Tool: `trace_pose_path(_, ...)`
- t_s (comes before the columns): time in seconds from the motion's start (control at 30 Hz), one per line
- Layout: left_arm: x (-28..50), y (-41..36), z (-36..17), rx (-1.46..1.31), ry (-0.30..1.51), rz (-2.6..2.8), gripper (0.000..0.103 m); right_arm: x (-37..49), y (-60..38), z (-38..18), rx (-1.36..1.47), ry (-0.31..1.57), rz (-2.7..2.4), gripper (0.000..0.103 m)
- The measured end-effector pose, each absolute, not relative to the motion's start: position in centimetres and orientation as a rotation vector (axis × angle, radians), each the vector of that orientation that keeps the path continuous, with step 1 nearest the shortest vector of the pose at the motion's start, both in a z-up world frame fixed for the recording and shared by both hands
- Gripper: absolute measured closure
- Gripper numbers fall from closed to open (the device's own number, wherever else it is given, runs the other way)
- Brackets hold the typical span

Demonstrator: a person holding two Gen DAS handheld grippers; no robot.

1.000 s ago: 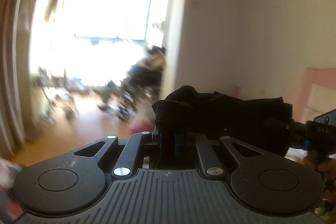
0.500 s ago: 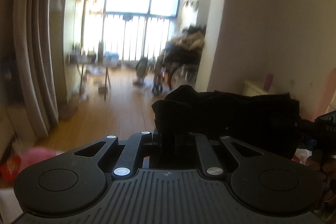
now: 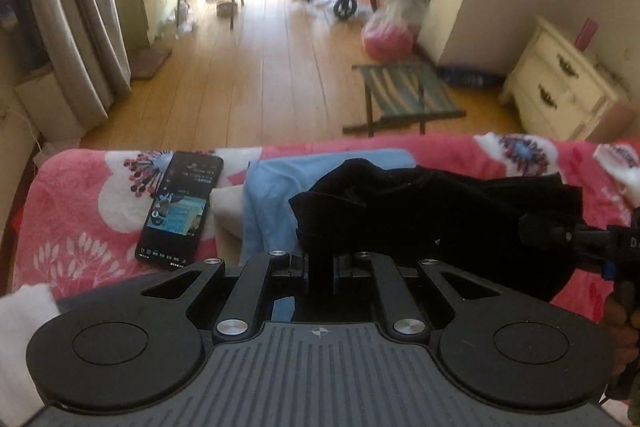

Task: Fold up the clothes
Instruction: 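Lift the folded black shirt with both grippers and carry it toward the clothes pile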

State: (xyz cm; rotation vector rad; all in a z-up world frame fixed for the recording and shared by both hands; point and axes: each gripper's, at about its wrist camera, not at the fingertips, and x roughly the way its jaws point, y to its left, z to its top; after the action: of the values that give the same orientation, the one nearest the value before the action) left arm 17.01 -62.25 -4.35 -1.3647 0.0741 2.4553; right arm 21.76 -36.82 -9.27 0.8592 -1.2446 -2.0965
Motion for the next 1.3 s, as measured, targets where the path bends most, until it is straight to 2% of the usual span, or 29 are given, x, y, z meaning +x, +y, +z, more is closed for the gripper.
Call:
trace_pose_path(0.13,16.1,-62.6,-4.5,-1.442,0.066,2.409,0.095,20.5,-36.9,-9.7,0.905,-1.269,-2.079,0.088)
trace_pose_path(0.33,13.7,-63.6,-3.5,-1.402,-0.016,2.380,0.096,19.1,-37.2,-8.9,0.938,-1.277,-2.070,0.088)
trace_pose_path(0.57,8.1,-65.2,-8.5,-1.591,-0.090,2.264,0.096,14.3,-39.1,-10.6,1.083,-1.187,-2.142,0.088)
trace_pose_path(1.07,2.1,-66.3,-11.7,-1.624,-0.129,2.153,0.096,9.5,-39.3,-14.1,1.183,-1.174,-2.161,0.088)
trace_pose_path(1.1,1.9,-66.2,-12.2,-1.614,-0.128,2.142,0.095,9.4,-39.1,-14.7,1.184,-1.176,-2.163,0.088)
trace_pose_path(1.17,1.8,-66.4,-13.4,-1.607,-0.115,2.142,0.081,9.2,-38.5,-15.6,1.167,-1.215,-2.146,0.088)
trace_pose_path(1.23,1.5,-67.2,-14.1,-1.630,-0.158,2.157,0.072,9.0,-37.9,-15.9,1.152,-1.256,-2.131,0.082)
trace_pose_path(1.3,1.3,-68.1,-14.0,-1.634,-0.215,2.178,0.069,9.0,-37.2,-15.6,1.120,-1.272,-2.164,0.067)
